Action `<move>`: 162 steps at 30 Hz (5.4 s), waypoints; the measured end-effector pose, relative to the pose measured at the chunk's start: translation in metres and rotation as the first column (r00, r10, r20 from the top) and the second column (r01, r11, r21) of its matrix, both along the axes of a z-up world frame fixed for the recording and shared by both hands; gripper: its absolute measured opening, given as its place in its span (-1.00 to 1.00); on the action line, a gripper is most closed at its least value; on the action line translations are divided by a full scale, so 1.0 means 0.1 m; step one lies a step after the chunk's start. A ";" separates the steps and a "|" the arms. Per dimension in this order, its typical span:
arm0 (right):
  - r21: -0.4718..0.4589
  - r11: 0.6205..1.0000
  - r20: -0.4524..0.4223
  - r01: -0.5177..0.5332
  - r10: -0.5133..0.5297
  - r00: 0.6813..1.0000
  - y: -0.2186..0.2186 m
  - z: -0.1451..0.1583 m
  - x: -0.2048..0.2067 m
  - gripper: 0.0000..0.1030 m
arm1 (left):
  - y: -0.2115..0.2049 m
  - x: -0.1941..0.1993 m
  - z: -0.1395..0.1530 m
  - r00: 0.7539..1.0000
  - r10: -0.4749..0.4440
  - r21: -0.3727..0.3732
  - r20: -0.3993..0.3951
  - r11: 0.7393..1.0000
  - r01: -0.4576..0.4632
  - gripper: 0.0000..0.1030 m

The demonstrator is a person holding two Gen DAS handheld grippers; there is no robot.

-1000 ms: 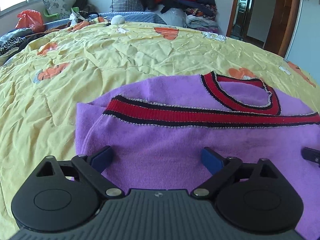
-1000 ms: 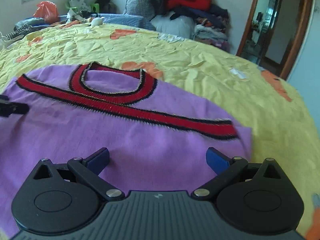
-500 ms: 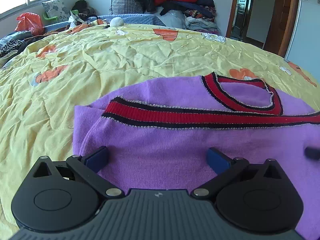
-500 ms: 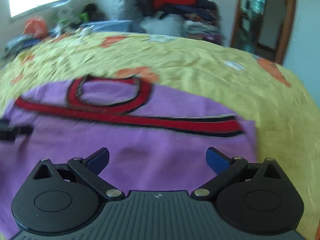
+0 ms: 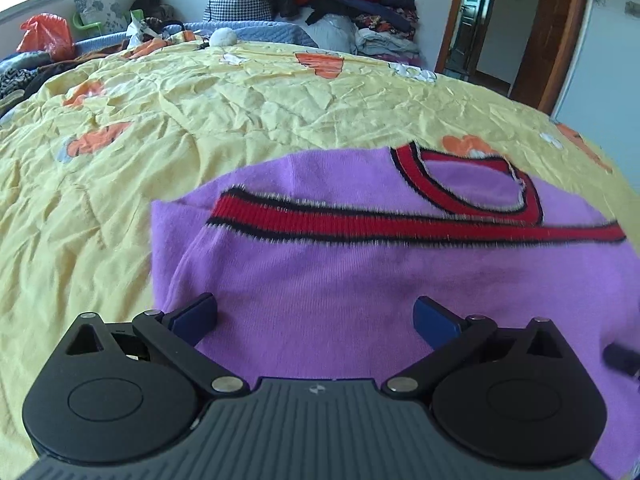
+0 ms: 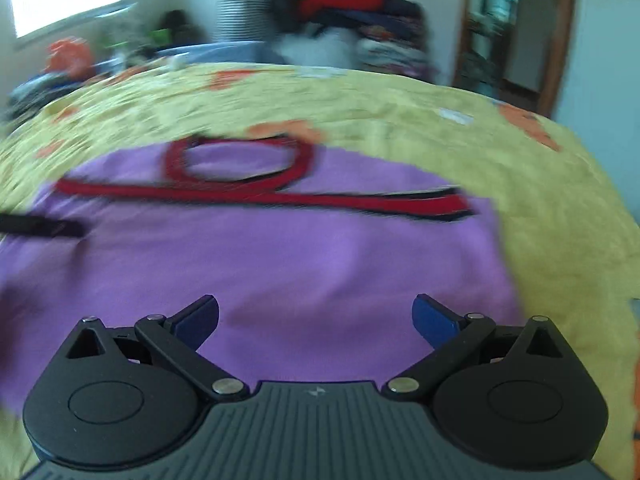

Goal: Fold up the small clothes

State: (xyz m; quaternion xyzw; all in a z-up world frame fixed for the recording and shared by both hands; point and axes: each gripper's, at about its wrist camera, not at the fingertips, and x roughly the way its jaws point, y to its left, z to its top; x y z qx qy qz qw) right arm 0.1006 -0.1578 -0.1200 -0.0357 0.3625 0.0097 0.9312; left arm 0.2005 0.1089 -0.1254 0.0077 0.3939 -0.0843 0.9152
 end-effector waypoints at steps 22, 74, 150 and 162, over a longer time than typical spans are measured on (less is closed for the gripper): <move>0.137 0.979 0.004 0.153 -0.156 0.988 -1.01 -0.12 0.78 1.00 | 0.14 0.75 -0.02 0.982 0.166 0.039 -0.086 0.986 -0.163 1.00; -0.015 0.970 0.140 -0.243 0.243 0.960 1.36 0.20 -0.95 1.00 | 1.13 0.90 -0.06 0.973 -0.204 -0.481 -0.105 0.867 0.130 0.94; 0.719 0.671 0.318 -0.183 -0.082 0.945 -0.20 0.56 -0.95 -0.79 | -0.68 1.14 0.41 0.922 -0.347 -0.849 -0.170 0.526 0.041 -0.83; 0.899 0.437 0.172 -0.001 -0.352 0.920 -1.57 -0.11 -1.44 -0.79 | -2.58 1.01 0.07 0.834 -0.501 -0.763 -0.231 0.625 0.164 -0.83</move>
